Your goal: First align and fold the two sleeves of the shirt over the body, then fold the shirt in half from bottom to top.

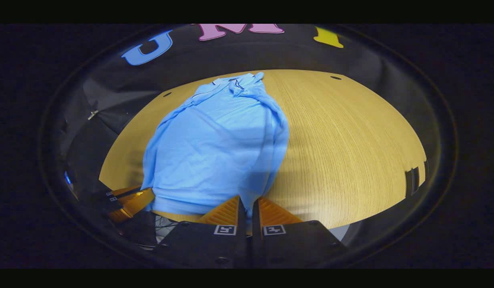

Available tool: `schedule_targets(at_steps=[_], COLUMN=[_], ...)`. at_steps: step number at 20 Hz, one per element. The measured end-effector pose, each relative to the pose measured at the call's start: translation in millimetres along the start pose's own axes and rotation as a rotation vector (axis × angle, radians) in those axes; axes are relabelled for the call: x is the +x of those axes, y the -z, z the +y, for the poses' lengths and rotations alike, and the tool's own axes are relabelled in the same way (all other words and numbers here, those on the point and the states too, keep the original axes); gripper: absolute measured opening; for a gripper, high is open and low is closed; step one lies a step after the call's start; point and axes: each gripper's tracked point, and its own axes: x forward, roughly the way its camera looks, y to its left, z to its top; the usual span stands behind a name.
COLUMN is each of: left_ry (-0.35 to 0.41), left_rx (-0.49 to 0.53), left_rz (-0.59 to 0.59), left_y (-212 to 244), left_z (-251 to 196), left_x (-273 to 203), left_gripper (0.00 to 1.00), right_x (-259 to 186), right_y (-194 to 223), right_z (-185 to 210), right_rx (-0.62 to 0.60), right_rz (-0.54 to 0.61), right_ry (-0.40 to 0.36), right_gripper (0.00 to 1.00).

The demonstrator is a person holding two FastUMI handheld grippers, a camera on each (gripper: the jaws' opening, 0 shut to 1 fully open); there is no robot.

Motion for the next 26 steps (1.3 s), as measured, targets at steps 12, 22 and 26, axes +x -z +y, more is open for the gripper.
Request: schedule_targets(at_steps=[12, 22, 26], left_ry=[0.06, 0.091, 0.079], left_rx=[0.021, 0.0, -0.008], left_rz=[-0.025, -0.131, -0.176], left_y=[-67, -188, -235], left_z=[-10, -2, 1], left_x=[-26, -5, 7], left_gripper=[0.06, 0.06, 0.06], right_x=[-25, -12, -1], right_y=[-66, -184, -235], right_z=[8, 11, 12], right_rx=[-0.096, -0.087, -0.094], right_rz=[-0.075, -0.162, -0.213], right_ry=[-0.074, -0.125, -0.14], right_gripper=[0.05, 0.1, 0.05])
